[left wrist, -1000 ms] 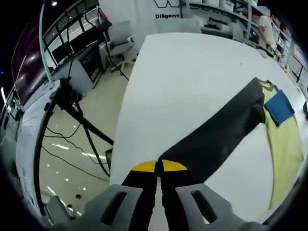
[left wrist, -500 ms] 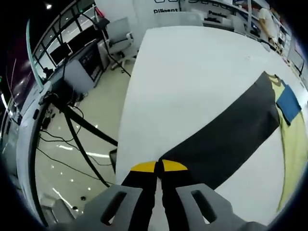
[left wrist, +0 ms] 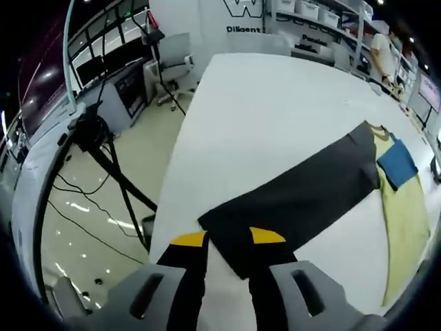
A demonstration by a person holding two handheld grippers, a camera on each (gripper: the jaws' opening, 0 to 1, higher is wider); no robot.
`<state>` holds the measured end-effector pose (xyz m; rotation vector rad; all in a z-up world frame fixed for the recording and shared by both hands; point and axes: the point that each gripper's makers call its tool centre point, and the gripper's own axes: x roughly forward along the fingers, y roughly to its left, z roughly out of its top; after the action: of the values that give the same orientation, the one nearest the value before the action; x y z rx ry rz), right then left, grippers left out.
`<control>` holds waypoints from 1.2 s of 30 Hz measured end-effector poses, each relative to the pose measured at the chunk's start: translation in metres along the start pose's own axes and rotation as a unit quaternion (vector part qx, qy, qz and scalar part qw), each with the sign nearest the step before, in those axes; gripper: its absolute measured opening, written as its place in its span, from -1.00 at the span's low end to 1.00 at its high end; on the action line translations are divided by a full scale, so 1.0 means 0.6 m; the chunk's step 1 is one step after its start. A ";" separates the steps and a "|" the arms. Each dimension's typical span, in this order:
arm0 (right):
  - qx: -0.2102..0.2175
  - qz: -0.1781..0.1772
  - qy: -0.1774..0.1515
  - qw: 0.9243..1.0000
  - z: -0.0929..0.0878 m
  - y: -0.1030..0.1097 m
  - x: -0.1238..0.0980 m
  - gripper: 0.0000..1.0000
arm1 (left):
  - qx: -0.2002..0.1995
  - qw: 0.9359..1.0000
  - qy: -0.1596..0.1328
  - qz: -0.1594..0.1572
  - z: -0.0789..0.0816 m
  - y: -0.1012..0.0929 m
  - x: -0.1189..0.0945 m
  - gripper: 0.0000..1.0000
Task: Fold the garment on the visible template until the final outline fits inside the template.
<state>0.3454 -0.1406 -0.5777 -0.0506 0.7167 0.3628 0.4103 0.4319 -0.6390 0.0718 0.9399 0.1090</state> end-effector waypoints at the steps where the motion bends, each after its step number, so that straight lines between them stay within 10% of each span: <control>1: 0.001 0.000 -0.001 1.000 0.000 0.000 0.000 0.69 | -0.001 1.000 -0.003 -0.003 -0.003 -0.003 -0.006 -0.54; 6: -0.002 0.006 -0.003 1.000 0.003 0.009 0.001 0.69 | -0.031 0.999 -0.006 -0.041 -0.042 -0.046 -0.029 -0.51; 19: -0.003 0.005 -0.005 1.000 0.002 0.011 -0.004 0.69 | -0.072 0.997 0.019 -0.010 -0.087 -0.044 -0.015 -0.56; 36: -0.005 0.003 -0.005 1.000 0.002 0.007 -0.012 0.69 | -0.087 0.996 0.013 0.005 -0.081 -0.041 -0.015 -0.95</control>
<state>0.3399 -0.1383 -0.5718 -0.0563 0.7043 0.3719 0.3668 0.4073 -0.6630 -0.0859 0.9534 0.2003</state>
